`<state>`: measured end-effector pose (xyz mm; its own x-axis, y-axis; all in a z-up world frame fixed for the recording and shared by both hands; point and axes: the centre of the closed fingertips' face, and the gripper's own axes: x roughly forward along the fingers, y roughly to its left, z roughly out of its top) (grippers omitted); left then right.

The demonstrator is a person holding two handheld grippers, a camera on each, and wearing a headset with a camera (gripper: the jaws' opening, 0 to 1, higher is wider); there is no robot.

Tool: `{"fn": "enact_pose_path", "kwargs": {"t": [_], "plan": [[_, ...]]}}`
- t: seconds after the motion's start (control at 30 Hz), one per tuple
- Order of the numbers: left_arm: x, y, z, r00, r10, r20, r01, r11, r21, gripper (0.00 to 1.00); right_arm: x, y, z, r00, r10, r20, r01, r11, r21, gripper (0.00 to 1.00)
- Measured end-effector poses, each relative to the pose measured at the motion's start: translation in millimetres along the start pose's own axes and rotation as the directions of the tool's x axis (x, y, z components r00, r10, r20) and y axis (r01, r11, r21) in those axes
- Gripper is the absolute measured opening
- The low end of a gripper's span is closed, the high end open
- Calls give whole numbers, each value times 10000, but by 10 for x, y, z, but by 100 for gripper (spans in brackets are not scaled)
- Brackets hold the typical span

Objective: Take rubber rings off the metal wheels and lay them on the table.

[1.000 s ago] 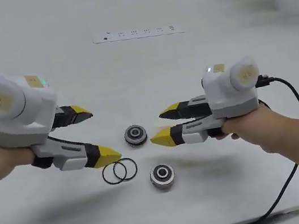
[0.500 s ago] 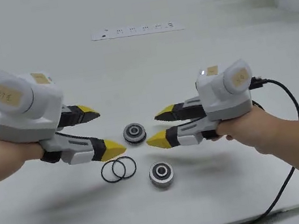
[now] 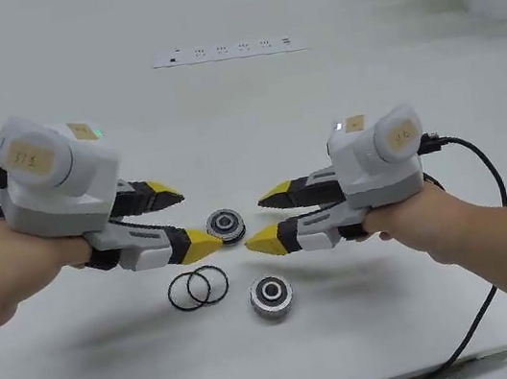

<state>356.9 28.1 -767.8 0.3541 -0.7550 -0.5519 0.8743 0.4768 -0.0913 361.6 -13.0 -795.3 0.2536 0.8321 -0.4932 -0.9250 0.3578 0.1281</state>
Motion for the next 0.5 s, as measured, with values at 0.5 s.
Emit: {"fn": "enact_pose_path", "kwargs": {"t": [0.5], "plan": [[145,-47,-15,9997,-248,-26,248,9995,-186,38,9,-2,-47,10000,-3,-36,4,9999,102,37]]}}
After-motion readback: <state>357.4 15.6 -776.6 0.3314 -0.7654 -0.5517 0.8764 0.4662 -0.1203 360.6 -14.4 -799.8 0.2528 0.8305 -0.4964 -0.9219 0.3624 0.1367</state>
